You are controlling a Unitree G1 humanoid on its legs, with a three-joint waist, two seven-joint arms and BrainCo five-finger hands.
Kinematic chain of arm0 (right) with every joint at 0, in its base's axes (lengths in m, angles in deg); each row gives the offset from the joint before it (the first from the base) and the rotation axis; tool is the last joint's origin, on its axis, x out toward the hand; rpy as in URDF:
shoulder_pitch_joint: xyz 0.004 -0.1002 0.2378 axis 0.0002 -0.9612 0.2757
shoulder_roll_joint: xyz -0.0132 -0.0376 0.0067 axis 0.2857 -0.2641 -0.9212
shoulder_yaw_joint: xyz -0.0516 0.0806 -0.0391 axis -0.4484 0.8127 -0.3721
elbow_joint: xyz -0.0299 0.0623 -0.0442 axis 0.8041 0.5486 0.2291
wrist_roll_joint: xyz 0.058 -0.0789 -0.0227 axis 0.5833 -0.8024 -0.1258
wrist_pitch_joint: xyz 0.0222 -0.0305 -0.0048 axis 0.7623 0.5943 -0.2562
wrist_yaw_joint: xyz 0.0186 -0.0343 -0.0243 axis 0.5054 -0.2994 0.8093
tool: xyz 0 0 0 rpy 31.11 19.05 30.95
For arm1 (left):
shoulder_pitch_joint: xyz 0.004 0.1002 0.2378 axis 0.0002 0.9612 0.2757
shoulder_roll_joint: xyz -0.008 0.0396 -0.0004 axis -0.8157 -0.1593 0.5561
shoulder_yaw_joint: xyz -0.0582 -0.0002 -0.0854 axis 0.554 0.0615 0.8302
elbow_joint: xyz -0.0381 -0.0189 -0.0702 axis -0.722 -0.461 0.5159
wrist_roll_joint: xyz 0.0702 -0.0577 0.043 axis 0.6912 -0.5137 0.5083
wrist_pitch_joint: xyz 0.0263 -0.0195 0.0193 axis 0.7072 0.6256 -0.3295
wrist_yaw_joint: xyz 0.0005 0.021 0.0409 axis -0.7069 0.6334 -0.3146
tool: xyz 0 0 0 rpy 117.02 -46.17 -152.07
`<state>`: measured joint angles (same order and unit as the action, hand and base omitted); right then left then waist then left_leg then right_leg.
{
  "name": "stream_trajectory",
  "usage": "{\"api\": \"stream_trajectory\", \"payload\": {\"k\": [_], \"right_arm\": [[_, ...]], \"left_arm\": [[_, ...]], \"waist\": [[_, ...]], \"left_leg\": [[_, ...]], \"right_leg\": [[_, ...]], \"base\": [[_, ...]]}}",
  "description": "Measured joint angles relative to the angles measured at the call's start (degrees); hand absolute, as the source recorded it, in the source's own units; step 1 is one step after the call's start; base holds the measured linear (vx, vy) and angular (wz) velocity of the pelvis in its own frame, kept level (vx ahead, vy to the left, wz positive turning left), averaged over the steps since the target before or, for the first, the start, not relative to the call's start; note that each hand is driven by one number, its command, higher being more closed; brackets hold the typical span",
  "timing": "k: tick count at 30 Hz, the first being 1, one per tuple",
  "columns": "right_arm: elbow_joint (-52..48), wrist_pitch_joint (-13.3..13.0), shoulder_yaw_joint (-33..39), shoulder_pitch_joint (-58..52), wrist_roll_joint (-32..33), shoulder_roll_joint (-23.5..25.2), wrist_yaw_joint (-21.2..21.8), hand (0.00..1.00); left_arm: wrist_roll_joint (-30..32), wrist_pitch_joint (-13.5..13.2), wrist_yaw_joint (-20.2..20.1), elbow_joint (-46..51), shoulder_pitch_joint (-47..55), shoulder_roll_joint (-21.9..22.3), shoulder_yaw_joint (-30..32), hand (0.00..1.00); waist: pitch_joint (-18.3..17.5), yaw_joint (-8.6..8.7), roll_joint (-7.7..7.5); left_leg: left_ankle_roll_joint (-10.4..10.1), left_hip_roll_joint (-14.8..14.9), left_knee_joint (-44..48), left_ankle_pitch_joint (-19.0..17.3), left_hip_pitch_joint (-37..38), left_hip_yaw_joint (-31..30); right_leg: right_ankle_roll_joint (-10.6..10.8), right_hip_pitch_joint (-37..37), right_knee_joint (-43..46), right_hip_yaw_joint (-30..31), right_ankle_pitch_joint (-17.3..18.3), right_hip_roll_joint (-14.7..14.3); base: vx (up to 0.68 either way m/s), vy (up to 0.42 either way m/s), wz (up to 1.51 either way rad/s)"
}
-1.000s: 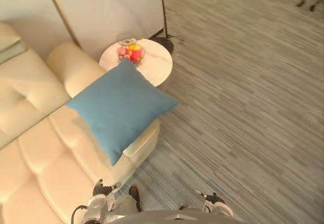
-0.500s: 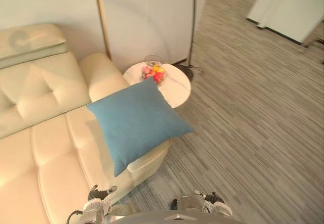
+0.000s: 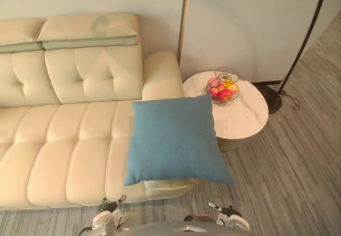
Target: Pick up cushions and gather them together orderly.
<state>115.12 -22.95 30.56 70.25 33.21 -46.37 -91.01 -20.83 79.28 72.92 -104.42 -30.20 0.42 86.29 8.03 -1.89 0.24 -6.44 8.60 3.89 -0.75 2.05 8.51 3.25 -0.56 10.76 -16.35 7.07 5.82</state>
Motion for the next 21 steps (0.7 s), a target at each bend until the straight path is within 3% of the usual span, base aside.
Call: {"api": "stream_trajectory", "payload": {"k": [4,8,14,18,21], "right_arm": [[0.01,-0.04,0.42,-0.4,0.13,0.34,-0.06,0.0],[-0.04,-0.06,1.82,-0.82,0.02,0.57,-0.41,0.0],[-0.18,0.05,4.58,-1.51,-0.37,0.1,-1.71,0.0],[-3.38,1.01,8.57,-3.63,-0.72,-2.68,-2.34,0.0],[-11.17,1.4,9.93,-4.76,-0.79,-6.6,-2.6,0.0]], "left_arm": [[0.19,0.12,0.0,-1.44,-0.06,-0.81,-0.17,0.0],[0.64,0.12,0.05,-1.87,-0.08,-1.0,-0.12,0.0],[0.63,0.32,0.21,-2.18,-0.26,-1.61,1.05,0.0],[0.6,0.59,0.23,-2.01,-0.29,-2.5,1.78,0.0],[0.09,0.97,0.25,0.25,1.0,-4.16,3.23,0.0]], "waist": [[0.24,0.42,-0.47],[0.17,0.64,-0.76],[0.03,0.96,-0.83],[-0.05,1.3,-0.68],[-0.08,1.94,-0.63]], "left_leg": [[0.48,-0.66,-3.98,1.81,3.26,1.17],[0.81,-1.13,-8.43,4.06,5.6,1.33],[1.41,-1.94,-8.79,3.67,6.15,4.51],[1.75,-2.41,-8.81,3.41,6.18,6.7],[2.08,-2.99,-8.8,2.9,6.54,8.46]], "right_leg": [[0.35,-2.92,-3.36,0.36,-2.22,-0.27],[0.56,-3.17,-3.92,0.22,-2.15,-0.2],[1.11,-2.4,-4.22,4.71,-3.51,-0.29],[1.65,-1.76,-5.12,7.51,-3.86,-0.36],[1.73,-1.48,-6.11,9.7,-4.72,-0.29]], "base": [[-0.07,0.03,-0.03],[-0.17,0.017,0.06],[-0.12,0.036,-0.22],[-0.03,0.051,-0.25],[0.02,0.052,-0.31]]}}
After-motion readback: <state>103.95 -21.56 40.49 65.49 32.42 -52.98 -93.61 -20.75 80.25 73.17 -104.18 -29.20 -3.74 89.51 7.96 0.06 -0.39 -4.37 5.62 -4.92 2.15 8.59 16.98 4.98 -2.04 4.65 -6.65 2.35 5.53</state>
